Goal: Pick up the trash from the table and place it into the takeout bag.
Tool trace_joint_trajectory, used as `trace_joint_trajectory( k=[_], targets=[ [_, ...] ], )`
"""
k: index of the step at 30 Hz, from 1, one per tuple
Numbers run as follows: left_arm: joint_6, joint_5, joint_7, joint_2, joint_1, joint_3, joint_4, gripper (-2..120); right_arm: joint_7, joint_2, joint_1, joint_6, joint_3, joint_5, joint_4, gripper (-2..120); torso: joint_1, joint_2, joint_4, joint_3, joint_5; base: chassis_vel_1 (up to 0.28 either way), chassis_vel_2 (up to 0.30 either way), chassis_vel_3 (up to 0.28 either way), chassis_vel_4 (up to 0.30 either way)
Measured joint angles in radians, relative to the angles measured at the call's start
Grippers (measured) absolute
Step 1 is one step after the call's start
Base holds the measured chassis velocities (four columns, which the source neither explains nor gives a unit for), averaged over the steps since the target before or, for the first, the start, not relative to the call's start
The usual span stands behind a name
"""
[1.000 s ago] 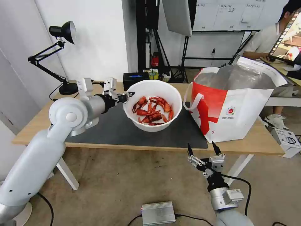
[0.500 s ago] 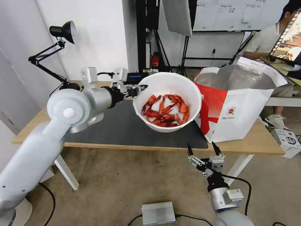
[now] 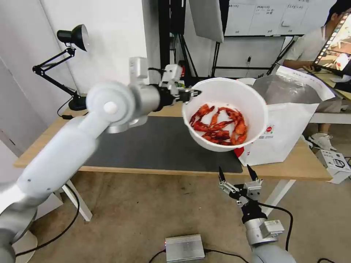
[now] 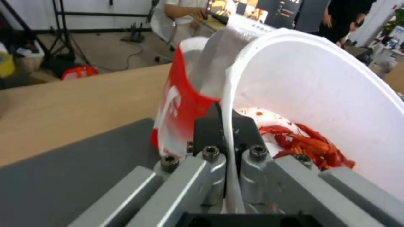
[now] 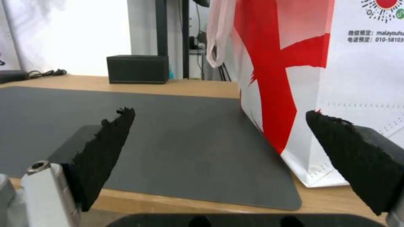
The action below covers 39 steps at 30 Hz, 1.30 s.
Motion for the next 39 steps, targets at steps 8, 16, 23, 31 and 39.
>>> trace_joint_trajectory(
  k=[8, 16, 23, 31, 39],
  targets=[
    [0.000, -0.008, -0.012, -0.073, -0.068, 0.047, 0.053, 0, 0.000, 0.000, 0.000, 0.000, 0.000, 0.000, 0.000, 100, 0.000, 0.000, 0.0001, 0.000, 0.0000, 0.000, 0.000, 0.000, 0.000],
    [0.000, -0.006, -0.018, -0.178, -0.173, 0.099, 0.166, 0, 0.000, 0.000, 0.000, 0.000, 0.000, 0.000, 0.000, 100, 0.000, 0.000, 0.0000, 0.000, 0.0002, 0.000, 0.000, 0.000, 0.000],
    [0.000, -0.003, -0.013, -0.229, -0.220, 0.129, 0.236, 0, 0.000, 0.000, 0.000, 0.000, 0.000, 0.000, 0.000, 100, 0.000, 0.000, 0.0001, 0.000, -0.0001, 0.000, 0.000, 0.000, 0.000],
    [0.000, -0.006, -0.019, -0.328, -0.293, 0.164, 0.360, 0, 0.000, 0.000, 0.000, 0.000, 0.000, 0.000, 0.000, 100, 0.000, 0.000, 0.0001, 0.000, 0.0001, 0.000, 0.000, 0.000, 0.000],
    [0.000, 0.006, -0.049, -0.441, -0.308, 0.166, 0.464, 0, 0.000, 0.000, 0.000, 0.000, 0.000, 0.000, 0.000, 100, 0.000, 0.000, 0.0000, 0.000, 0.0001, 0.000, 0.000, 0.000, 0.000]
  ],
)
